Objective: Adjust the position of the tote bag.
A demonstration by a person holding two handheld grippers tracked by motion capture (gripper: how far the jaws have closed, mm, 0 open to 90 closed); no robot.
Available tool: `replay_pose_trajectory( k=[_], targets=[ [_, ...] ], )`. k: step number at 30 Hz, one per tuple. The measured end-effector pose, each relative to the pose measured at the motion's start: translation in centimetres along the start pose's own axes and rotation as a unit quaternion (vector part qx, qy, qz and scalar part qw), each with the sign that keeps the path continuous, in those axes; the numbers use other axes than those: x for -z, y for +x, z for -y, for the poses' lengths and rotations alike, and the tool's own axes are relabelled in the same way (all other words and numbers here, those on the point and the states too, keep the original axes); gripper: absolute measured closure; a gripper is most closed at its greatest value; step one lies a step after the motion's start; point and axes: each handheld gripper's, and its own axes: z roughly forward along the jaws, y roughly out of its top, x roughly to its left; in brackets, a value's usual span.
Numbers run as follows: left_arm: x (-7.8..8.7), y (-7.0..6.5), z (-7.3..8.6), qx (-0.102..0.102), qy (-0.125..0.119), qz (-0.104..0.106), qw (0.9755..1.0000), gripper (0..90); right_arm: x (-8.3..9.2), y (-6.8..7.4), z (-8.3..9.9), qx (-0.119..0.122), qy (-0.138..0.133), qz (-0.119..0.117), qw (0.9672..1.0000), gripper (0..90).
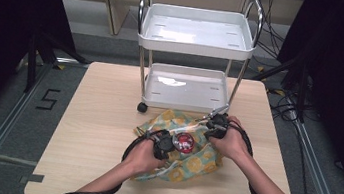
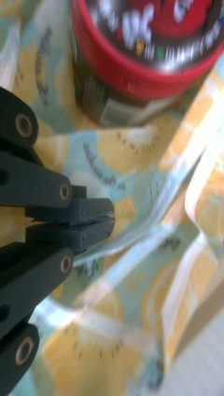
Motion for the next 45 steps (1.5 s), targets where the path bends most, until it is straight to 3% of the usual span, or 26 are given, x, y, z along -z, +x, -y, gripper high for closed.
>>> replay_pose_trajectory(
  k=[1, 2, 5, 6, 8, 11, 12, 13, 14, 15, 16, 17, 20, 27, 29, 34, 37, 38, 40, 41, 42, 43, 44, 45],
  targets=[
    [0.0, -0.1, 0.1, -0.002, 0.004, 0.001, 1.0000, 89.2, 0.0, 0.0, 0.0, -0.003, 0.001, 0.004, 1.0000, 89.1],
    [0.2, 0.1, 0.1, -0.021, 0.021, 0.005, 0.9995, 89.2, 0.1, 0.0, 0.0, -0.010, -0.001, 0.002, 1.0000, 89.0],
    [0.1, 0.0, 0.3, -0.017, 0.021, 0.009, 0.9996, 89.0, 0.3, -0.1, 0.0, -0.003, -0.005, 0.012, 0.9999, 88.8],
    [0.4, 0.1, 0.4, -0.001, 0.002, 0.006, 1.0000, 89.0, 0.7, -0.2, 0.0, -0.002, -0.009, 0.010, 0.9999, 87.4],
    [1.1, 0.2, 0.2, 0.011, -0.024, -0.003, 0.9997, 88.6, 1.3, 0.0, -0.1, 0.003, -0.024, 0.002, 0.9997, 85.9],
    [1.9, 0.5, 0.0, 0.013, -0.042, -0.009, 0.9990, 88.4, 2.8, 1.0, 0.0, 0.004, -0.054, -0.028, 0.9981, 84.9],
    [2.6, 0.8, -0.3, 0.022, -0.062, -0.019, 0.9976, 88.4, 3.5, 1.4, 0.1, 0.017, -0.062, -0.035, 0.9973, 84.3],
    [2.6, 0.8, -0.3, 0.022, -0.062, -0.019, 0.9976, 88.4, 3.5, 1.4, 0.1, 0.017, -0.062, -0.035, 0.9973, 84.3],
    [3.1, 1.3, -0.5, 0.019, -0.063, -0.032, 0.9973, 88.4, 4.7, 2.7, 0.4, 0.018, -0.062, -0.055, 0.9964, 83.2],
    [3.1, 1.3, -0.5, 0.019, -0.063, -0.032, 0.9973, 88.5, 4.7, 2.7, 0.4, 0.018, -0.062, -0.055, 0.9964, 83.2],
    [3.1, 1.8, -0.6, 0.025, -0.065, -0.042, 0.9966, 88.5, 5.3, 3.9, 1.0, 0.041, -0.050, -0.069, 0.9955, 82.3],
    [2.9, 2.0, -0.6, 0.033, -0.066, -0.045, 0.9963, 88.7, 5.3, 4.5, 1.5, 0.048, -0.042, -0.078, 0.9949, 81.9],
    [2.3, 2.8, -0.7, 0.039, -0.056, -0.053, 0.9963, 89.1, 5.3, 5.5, 2.7, 0.077, -0.014, -0.092, 0.9926, 81.0],
    [1.2, 4.1, -0.9, 0.071, -0.055, -0.064, 0.9939, 89.3, 4.4, 6.2, 5.6, 0.078, 0.041, -0.115, 0.9895, 80.5],
    [1.2, 4.3, -1.0, 0.061, -0.047, -0.077, 0.9940, 89.3, 4.5, 6.2, 6.2, 0.076, 0.049, -0.122, 0.9884, 80.5],
    [1.4, 3.9, -1.1, 0.066, -0.062, -0.068, 0.9935, 88.6, 4.6, 6.0, 7.1, 0.078, 0.047, -0.132, 0.9872, 76.2],
    [1.9, 3.6, -1.3, 0.066, -0.077, -0.072, 0.9921, 83.6, 5.1, 6.0, 6.9, 0.071, 0.029, -0.130, 0.9886, 73.1],
    [2.5, 3.5, -1.4, 0.069, -0.095, -0.070, 0.9906, 80.5, 5.9, 5.8, 6.3, 0.074, -0.014, -0.129, 0.9888, 69.6],
    [3.2, 3.4, -1.5, 0.074, -0.120, -0.070, 0.9876, 72.1, 7.0, 5.7, 5.6, 0.057, -0.057, -0.119, 0.9896, 66.6],
    [3.2, 3.4, -1.5, 0.074, -0.120, -0.070, 0.9876, 69.3, 7.0, 5.7, 5.6, 0.057, -0.057, -0.119, 0.9896, 66.6],
    [3.9, 3.4, -1.5, 0.082, -0.143, -0.063, 0.9842, 66.0, 8.2, 5.5, 5.0, 0.042, -0.110, -0.106, 0.9874, 63.1],
    [3.9, 3.4, -1.5, 0.082, -0.143, -0.063, 0.9842, 62.3, 8.2, 5.5, 5.0, 0.042, -0.110, -0.106, 0.9874, 63.1],
    [4.3, 3.5, -1.4, 0.097, -0.161, -0.049, 0.9810, 58.7, 9.0, 4.8, 4.5, 0.044, -0.156, -0.091, 0.9826, 60.4],
    [4.5, 3.5, -1.3, 0.101, -0.169, -0.045, 0.9795, 55.5, 9.1, 4.6, 4.3, 0.036, -0.184, -0.082, 0.9788, 59.7]
  ],
)
